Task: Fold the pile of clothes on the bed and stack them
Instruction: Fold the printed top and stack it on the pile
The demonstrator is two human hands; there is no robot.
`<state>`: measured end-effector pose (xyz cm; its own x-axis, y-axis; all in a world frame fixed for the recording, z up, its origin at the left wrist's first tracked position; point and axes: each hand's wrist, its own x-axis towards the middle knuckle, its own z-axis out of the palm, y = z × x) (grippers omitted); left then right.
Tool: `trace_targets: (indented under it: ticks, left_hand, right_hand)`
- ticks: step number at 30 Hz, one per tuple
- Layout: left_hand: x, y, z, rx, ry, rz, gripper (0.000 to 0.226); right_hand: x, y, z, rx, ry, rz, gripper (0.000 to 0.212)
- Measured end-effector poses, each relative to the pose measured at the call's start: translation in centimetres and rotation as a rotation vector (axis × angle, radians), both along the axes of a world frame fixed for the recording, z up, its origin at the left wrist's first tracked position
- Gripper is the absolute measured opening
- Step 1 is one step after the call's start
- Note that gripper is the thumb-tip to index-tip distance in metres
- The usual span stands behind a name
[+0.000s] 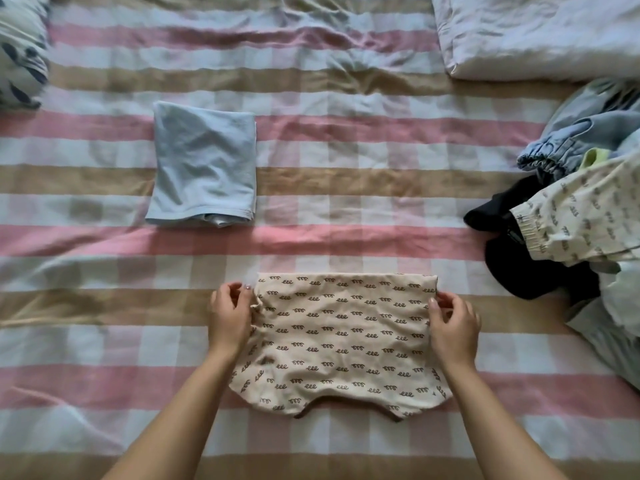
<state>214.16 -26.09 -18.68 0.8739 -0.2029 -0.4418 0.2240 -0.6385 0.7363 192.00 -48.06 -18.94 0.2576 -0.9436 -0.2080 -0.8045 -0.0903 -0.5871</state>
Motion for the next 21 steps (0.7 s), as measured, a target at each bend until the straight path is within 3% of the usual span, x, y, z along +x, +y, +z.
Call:
trace_targets:
  ticks: [2,5,8,17,19,21]
  left_hand:
    - [0.7,-1.1,-0.3,0.033,0.095,0.002,0.021]
    - [0.6,-2.1,-1.0,0.274,-0.065,-0.131,0.025]
    - [0.6,-2.7,-1.6,0.277,-0.224,-0.167,0.024]
    - [-0.4,-4.1,-2.6,0.437,-0.469,-0.191,0.028]
    - [-1.7,-5.3,-1.7,0.362,-0.58,-0.225,0.025]
    - [-4.1,-7.4,-0.6,0.166,-0.621,-0.368,0.027]
  right_hand:
    - [1.3,-0.5,-0.8,0.032,0.064,-0.065,0.031]
    - [2.5,-0.9,-1.5,0.05,0.112,-0.097,0.033]
    - [3.2,-1.8,-2.1,0.006,0.079,-0.103,0.03]
    - [2.8,-2.0,-2.2,-0.046,0.072,-0.108,0.028]
    - [1.7,-1.2,-1.5,-0.053,0.017,-0.138,0.03]
    - [-0.1,-0.2,-0.9,-0.035,0.009,-0.167,0.031]
